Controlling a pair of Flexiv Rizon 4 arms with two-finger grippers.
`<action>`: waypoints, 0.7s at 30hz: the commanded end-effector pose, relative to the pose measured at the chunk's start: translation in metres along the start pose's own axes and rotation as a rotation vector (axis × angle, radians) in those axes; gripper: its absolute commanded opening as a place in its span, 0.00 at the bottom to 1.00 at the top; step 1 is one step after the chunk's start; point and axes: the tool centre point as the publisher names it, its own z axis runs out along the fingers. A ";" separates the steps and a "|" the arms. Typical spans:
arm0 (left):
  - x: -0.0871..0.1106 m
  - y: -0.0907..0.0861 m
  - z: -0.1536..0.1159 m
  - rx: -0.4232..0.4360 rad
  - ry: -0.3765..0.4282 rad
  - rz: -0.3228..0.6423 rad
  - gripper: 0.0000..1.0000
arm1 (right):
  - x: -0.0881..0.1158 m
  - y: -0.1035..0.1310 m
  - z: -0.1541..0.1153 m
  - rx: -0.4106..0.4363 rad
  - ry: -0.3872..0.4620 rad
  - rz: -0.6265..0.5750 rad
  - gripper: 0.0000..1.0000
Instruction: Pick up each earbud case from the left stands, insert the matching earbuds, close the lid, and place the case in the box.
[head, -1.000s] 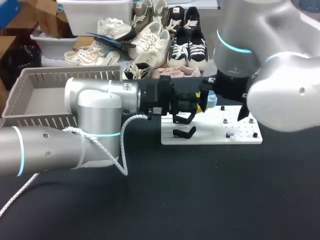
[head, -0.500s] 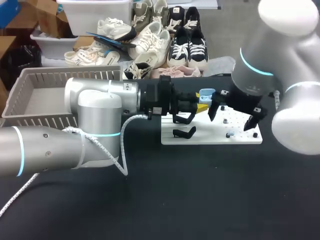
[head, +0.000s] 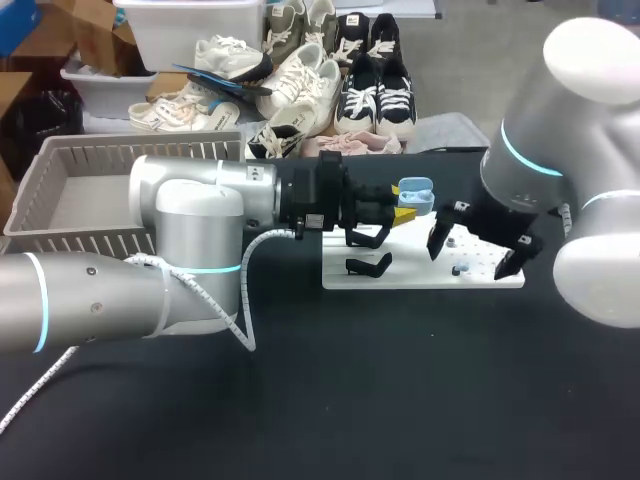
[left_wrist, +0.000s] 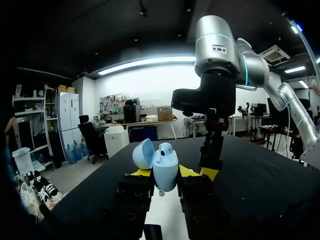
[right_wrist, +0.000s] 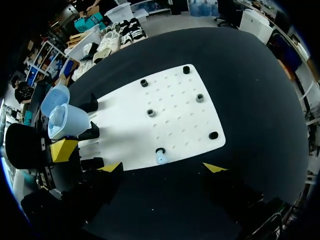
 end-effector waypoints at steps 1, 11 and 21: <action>0.001 0.000 0.000 -0.001 -0.002 0.001 0.00 | -0.004 0.003 0.003 -0.003 -0.002 -0.014 0.95; 0.001 0.000 0.000 -0.001 -0.002 0.001 0.00 | -0.008 -0.003 0.004 -0.024 -0.024 -0.045 0.66; 0.001 0.000 0.000 -0.001 -0.002 0.001 0.00 | -0.003 -0.008 0.012 -0.046 -0.006 -0.024 0.74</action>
